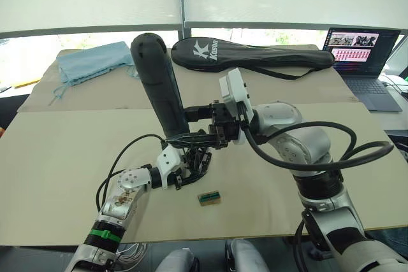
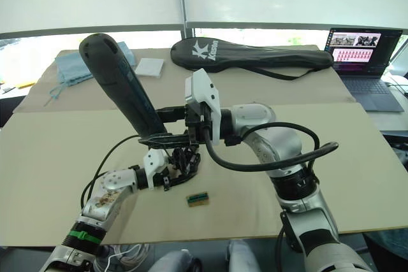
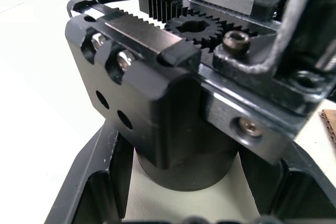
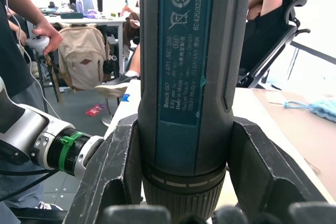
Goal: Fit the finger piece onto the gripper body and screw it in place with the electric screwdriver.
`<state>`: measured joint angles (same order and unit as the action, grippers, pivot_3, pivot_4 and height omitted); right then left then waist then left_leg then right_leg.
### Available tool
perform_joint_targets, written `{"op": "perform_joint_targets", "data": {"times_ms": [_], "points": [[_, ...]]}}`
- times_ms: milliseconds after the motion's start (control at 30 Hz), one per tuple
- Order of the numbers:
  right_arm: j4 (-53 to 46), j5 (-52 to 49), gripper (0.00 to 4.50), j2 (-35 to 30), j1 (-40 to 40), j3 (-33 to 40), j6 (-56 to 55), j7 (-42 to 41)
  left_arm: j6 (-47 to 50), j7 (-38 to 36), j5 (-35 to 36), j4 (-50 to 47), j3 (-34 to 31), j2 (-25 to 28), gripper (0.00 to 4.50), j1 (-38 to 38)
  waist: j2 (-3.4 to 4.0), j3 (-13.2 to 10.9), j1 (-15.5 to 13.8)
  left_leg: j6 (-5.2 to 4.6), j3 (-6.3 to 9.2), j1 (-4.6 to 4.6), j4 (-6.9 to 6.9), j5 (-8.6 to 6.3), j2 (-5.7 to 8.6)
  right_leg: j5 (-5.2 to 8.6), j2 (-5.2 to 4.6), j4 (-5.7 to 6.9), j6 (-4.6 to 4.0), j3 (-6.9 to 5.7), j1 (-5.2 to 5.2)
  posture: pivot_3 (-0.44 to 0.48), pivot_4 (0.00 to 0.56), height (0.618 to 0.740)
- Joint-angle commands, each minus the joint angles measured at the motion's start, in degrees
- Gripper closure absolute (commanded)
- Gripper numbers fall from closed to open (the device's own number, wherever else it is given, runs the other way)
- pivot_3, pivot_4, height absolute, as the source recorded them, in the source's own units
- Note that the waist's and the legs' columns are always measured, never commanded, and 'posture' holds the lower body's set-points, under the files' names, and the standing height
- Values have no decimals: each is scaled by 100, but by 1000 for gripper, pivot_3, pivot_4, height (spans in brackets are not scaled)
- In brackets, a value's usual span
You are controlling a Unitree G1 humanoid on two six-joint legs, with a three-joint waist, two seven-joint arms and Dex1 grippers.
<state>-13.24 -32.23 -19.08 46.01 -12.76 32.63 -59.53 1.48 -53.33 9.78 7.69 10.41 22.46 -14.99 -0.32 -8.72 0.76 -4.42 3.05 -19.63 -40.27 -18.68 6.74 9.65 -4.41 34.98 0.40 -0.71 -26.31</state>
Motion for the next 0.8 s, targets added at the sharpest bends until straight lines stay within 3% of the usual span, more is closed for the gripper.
{"op": "perform_joint_targets", "data": {"times_ms": [33, 800], "points": [[-146, -5, 2600, 63, 26, 94, -281, -11, 127, -61, -94, 132, 145, 70, 2148, 211, 0, 0, 1, 0, 0, 0, 0, 0, 0, 0, 0, 0, 0, 0, 0, 0, 150, 740], [-152, 23, 2600, 115, 16, 26, -192, -44, 150, -27, -98, 137, 144, 62, 2148, 212, 0, 0, 2, 0, 0, 1, 1, 0, 0, 0, 0, 0, 0, -1, 0, 0, 150, 740]]}}
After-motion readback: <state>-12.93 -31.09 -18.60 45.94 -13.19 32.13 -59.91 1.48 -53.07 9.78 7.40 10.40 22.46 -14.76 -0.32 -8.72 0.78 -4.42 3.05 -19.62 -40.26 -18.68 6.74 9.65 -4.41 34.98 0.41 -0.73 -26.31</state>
